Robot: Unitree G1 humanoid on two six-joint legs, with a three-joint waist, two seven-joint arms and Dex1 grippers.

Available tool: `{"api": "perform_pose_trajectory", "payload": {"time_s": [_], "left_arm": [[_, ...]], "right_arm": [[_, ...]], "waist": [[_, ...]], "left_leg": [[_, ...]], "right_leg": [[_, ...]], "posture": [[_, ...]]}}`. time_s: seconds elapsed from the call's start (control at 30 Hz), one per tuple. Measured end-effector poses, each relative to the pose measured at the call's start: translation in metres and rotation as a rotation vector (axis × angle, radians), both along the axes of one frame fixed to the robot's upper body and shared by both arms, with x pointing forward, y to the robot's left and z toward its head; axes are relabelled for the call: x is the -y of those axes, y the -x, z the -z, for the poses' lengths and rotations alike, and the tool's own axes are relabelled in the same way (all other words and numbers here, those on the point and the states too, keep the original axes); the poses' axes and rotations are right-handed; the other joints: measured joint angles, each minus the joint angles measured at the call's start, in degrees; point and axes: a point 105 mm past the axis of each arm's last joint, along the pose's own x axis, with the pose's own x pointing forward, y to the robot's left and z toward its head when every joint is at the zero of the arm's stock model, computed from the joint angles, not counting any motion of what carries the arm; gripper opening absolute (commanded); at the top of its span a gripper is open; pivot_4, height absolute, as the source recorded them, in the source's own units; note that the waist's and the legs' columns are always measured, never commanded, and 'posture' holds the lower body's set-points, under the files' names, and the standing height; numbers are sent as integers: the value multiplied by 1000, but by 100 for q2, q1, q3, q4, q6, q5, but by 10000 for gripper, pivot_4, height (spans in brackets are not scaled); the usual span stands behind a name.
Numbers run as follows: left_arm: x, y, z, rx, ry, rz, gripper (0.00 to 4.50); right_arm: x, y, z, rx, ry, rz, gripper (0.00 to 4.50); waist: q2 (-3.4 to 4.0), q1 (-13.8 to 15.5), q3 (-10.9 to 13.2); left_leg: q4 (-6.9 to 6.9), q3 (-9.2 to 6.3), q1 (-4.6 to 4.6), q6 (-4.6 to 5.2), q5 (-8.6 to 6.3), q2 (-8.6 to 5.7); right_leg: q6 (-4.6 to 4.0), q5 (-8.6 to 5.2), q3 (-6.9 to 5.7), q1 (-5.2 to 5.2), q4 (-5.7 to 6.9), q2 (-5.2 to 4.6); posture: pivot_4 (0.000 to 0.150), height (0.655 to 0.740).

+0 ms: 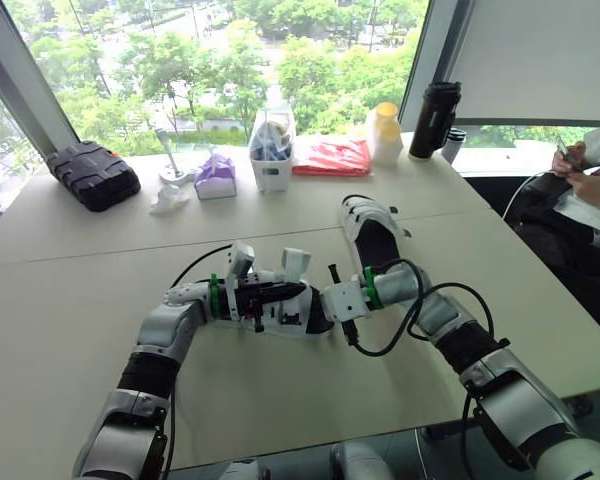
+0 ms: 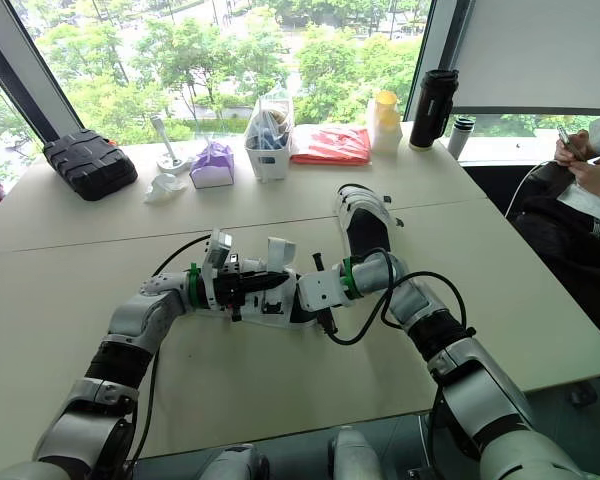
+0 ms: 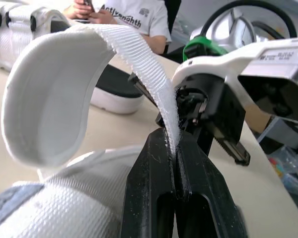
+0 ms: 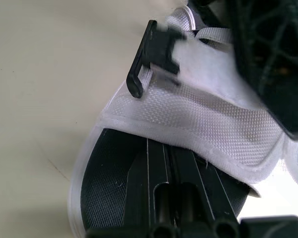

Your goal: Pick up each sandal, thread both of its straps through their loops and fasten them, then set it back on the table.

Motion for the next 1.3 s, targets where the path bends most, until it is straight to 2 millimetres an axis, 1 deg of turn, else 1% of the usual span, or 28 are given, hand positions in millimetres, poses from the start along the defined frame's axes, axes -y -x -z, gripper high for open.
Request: {"api": "perform_pose_trajectory", "payload": {"time_s": [0.43,0.7,0.97,1.1,1.3], "left_arm": [[0,10,-8,-33,8,71,575],[-2,14,-10,-18,3,98,575],[-1,24,-10,83,-55,165,575],[-1,24,-12,148,-70,168,575],[-4,20,-8,205,-89,146,575]], "right_arm": [[0,0,0,1,0,-1,0],[0,1,0,1,0,-2,0],[-1,1,0,1,0,-2,0],[-1,1,0,1,0,-3,0],[-1,1,0,1,0,-3,0]], "waist": [[0,-3,1],[0,-6,1],[0,-5,1],[0,-5,1],[0,-6,1]], "left_leg": [[-1,0,-1,0,0,0],[-2,0,-1,0,0,0],[-3,0,-1,0,0,1],[-4,1,-1,0,0,1],[-4,1,-1,0,0,1]], "right_leg": [[0,-1,0,-1,-1,0],[0,-1,0,-2,-1,1],[-1,-1,0,-2,-2,1],[-1,-1,0,-2,-2,0],[-1,-1,0,-2,-3,1]], "posture": [[1500,7400],[1500,7400],[1500,7400],[1500,7400],[1500,7400]]}}
